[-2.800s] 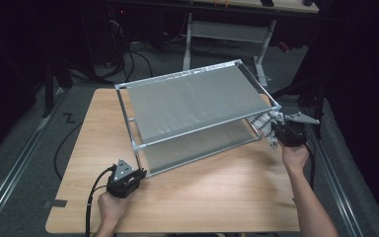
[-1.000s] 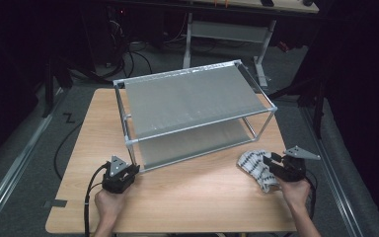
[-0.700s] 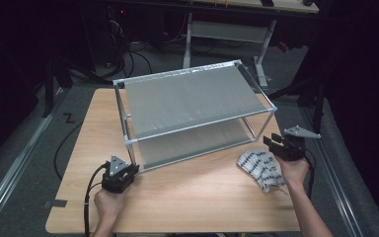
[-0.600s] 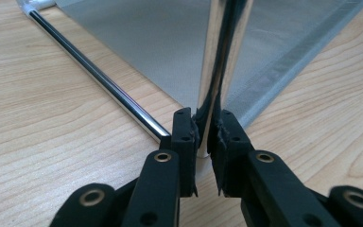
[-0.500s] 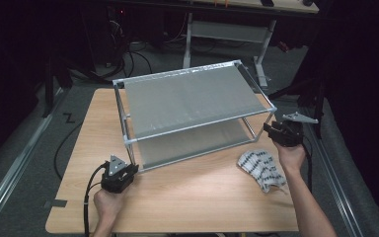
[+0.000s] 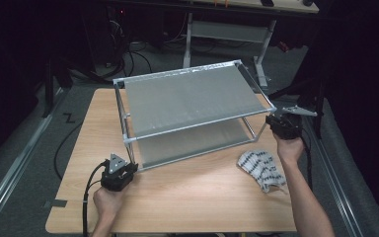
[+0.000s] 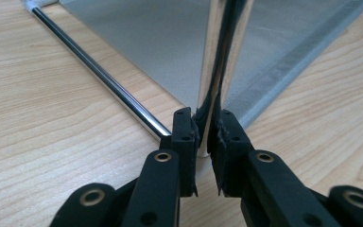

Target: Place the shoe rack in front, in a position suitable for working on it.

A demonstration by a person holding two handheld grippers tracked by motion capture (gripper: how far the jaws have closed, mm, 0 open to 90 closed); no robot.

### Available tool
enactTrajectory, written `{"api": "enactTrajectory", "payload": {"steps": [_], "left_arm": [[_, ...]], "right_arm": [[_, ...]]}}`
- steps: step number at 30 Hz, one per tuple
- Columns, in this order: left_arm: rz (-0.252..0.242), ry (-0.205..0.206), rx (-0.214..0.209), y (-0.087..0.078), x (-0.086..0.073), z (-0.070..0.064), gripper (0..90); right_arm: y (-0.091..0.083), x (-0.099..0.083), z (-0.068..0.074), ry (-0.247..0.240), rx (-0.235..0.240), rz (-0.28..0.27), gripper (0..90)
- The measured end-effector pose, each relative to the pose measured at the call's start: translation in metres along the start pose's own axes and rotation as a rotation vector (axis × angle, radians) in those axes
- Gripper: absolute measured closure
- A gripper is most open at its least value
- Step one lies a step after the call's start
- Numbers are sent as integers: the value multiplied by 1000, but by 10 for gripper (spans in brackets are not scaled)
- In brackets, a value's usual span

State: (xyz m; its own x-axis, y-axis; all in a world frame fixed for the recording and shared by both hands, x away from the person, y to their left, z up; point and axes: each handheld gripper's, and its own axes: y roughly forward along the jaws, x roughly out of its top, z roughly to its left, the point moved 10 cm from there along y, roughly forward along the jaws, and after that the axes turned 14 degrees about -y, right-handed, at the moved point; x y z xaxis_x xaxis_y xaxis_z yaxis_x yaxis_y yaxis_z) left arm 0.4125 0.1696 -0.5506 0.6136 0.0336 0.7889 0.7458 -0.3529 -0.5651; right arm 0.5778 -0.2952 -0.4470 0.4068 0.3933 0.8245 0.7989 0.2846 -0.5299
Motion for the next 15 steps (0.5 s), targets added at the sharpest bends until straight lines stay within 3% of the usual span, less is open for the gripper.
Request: {"api": "enactTrajectory", "payload": {"steps": [8,15], "left_arm": [[-6,-27,19,1,4,10,799],[-14,-42,71,4,10,26,801]], "right_arm": [[-2,0,5,-24,13,-13,809],[-8,-3,17,-51,45,-35,810]]}}
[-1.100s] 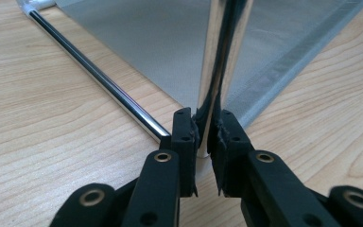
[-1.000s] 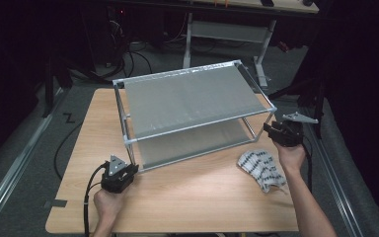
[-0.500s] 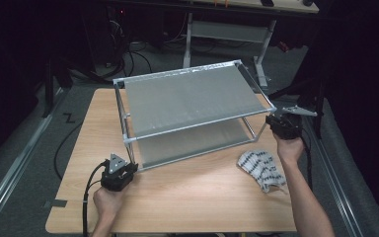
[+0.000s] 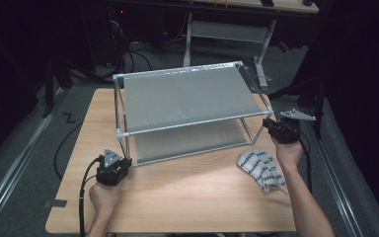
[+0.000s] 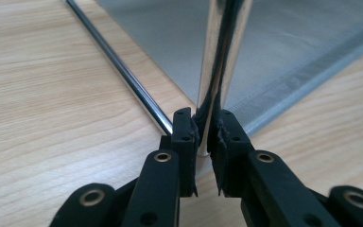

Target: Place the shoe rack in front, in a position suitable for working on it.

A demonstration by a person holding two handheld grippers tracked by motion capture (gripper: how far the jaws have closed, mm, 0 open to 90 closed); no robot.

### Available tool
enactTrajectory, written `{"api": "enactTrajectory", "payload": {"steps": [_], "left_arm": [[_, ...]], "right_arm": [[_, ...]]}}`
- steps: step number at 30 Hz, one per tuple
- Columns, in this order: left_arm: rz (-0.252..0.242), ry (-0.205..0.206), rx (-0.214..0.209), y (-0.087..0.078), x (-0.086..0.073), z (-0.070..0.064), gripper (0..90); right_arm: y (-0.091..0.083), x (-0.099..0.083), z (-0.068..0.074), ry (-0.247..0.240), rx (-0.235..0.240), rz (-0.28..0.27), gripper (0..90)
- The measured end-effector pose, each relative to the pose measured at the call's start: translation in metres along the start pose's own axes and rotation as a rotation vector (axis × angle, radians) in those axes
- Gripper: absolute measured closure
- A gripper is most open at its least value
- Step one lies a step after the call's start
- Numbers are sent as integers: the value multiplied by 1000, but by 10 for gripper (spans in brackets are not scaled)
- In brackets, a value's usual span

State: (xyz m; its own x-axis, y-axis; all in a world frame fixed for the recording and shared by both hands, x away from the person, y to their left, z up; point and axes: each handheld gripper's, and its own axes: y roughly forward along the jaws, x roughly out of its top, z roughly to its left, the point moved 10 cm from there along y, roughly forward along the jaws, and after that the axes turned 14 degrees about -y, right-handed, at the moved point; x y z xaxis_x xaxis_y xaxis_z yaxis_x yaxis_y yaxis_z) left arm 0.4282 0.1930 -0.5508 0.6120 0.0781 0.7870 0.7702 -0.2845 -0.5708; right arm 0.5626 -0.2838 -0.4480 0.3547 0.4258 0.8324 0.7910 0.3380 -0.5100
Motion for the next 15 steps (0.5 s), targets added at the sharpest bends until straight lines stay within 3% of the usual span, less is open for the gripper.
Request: {"api": "enactTrajectory", "payload": {"steps": [7,11,15], "left_arm": [[7,-10,27,4,5,7,801],[5,-11,77,7,10,15,802],[12,-23,99,9,14,22,802]], "right_arm": [[-5,-2,6,-15,16,-13,810],[-8,-3,14,-29,32,-26,810],[-11,-3,20,-46,42,-26,811]]}}
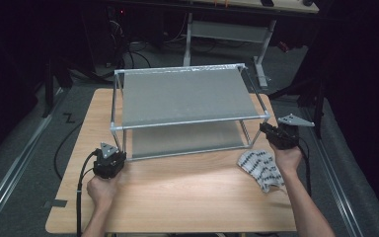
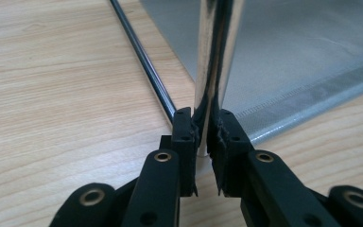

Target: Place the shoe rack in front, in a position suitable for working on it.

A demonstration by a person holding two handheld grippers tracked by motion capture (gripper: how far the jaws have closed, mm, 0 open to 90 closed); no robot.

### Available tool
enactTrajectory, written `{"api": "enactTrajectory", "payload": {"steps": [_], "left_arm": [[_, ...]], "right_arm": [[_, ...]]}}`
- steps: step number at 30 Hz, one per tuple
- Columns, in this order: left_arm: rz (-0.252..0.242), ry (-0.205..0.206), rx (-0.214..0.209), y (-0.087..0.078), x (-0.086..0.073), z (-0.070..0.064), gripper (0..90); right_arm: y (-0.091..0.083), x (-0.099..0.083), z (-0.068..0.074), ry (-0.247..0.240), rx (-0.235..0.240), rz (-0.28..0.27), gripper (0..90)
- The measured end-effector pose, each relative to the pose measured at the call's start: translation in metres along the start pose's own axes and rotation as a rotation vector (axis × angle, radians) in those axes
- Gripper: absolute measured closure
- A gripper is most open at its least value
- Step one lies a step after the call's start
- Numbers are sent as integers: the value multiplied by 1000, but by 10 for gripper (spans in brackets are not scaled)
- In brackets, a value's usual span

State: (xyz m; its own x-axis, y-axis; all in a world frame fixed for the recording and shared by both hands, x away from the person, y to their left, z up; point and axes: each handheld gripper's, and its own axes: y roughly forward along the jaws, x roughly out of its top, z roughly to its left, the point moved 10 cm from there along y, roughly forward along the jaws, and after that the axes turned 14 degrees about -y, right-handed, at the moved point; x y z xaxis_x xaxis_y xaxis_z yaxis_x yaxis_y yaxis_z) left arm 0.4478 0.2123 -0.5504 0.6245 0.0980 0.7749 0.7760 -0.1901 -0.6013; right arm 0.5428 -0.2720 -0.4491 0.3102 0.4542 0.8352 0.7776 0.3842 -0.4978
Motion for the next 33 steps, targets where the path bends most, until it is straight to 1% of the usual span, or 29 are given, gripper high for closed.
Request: {"api": "enactTrajectory", "payload": {"steps": [8,11,13,14,15,16,17,18,19,20,21,22,23,24,25,26,28,29,33], "left_arm": [[-9,-25,15,3,5,9,803],[-4,-28,21,5,7,13,803],[-6,-32,17,6,8,14,803],[-7,-34,12,6,9,15,803],[-7,-34,12,6,9,15,803],[-7,-33,11,6,9,15,803],[-7,-34,11,6,9,15,803],[-7,-34,10,6,9,15,803],[-7,-34,12,6,9,15,803],[-8,-35,12,7,9,15,803],[-10,-39,16,7,9,16,803],[-12,-45,18,7,10,17,803],[-15,-51,19,8,11,18,802],[-17,-65,17,8,11,20,799],[-20,-78,15,10,12,21,799],[-18,-84,15,11,13,23,796],[3,-68,30,14,17,25,798],[3,-68,33,16,19,25,799],[-8,-92,35,17,19,25,791]], "right_arm": [[-6,-2,9,-9,16,-16,811],[-8,-2,13,-15,26,-19,810],[-8,-2,15,-22,34,-20,803],[-8,-1,14,-22,44,-23,770],[-7,1,13,-17,44,-33,734],[-7,3,10,-10,40,-43,719],[-7,10,8,5,51,-64,710],[-7,10,8,5,51,-64,710],[-6,12,8,3,52,-67,731],[-6,14,9,-6,54,-66,771],[-6,15,11,-16,57,-64,793],[-6,15,12,-26,46,-59,801],[-6,14,13,-29,46,-59,803],[-8,14,16,-33,50,-62,806],[-8,14,16,-33,50,-62,806],[-10,13,19,-40,51,-64,808],[-10,13,20,-40,52,-64,808],[-11,13,21,-40,51,-65,809],[-11,13,22,-34,41,-73,810]]}}
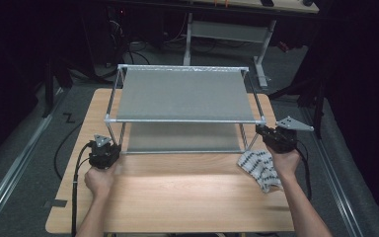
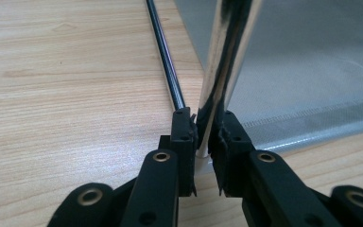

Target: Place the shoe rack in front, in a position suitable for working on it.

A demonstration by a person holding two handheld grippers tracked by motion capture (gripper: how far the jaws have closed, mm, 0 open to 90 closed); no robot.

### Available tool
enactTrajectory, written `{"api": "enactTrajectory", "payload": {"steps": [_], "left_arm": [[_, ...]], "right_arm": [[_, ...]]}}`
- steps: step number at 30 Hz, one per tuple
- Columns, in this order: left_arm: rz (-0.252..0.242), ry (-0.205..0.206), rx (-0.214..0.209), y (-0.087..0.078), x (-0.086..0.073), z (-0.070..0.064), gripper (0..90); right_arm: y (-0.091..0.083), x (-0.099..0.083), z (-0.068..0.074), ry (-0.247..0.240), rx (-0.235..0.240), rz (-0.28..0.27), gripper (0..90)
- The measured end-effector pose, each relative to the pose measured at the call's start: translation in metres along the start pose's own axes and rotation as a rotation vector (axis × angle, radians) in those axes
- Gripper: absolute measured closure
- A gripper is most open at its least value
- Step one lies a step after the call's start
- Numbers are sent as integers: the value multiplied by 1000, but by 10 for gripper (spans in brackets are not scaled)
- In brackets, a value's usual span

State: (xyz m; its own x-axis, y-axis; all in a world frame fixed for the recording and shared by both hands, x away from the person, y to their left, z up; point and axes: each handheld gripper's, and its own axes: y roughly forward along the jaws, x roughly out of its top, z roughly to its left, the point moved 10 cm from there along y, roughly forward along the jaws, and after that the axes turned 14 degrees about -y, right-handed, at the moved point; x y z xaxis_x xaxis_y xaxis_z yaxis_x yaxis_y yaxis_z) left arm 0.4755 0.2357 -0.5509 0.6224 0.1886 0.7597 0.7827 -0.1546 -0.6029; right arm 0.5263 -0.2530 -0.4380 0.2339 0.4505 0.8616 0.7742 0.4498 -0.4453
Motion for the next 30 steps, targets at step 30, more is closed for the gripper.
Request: {"api": "enactTrajectory", "payload": {"steps": [30], "left_arm": [[120,126,-100,1,-46,-91,472]], "right_arm": [[-1,0,2,3,-2,0,813]]}}
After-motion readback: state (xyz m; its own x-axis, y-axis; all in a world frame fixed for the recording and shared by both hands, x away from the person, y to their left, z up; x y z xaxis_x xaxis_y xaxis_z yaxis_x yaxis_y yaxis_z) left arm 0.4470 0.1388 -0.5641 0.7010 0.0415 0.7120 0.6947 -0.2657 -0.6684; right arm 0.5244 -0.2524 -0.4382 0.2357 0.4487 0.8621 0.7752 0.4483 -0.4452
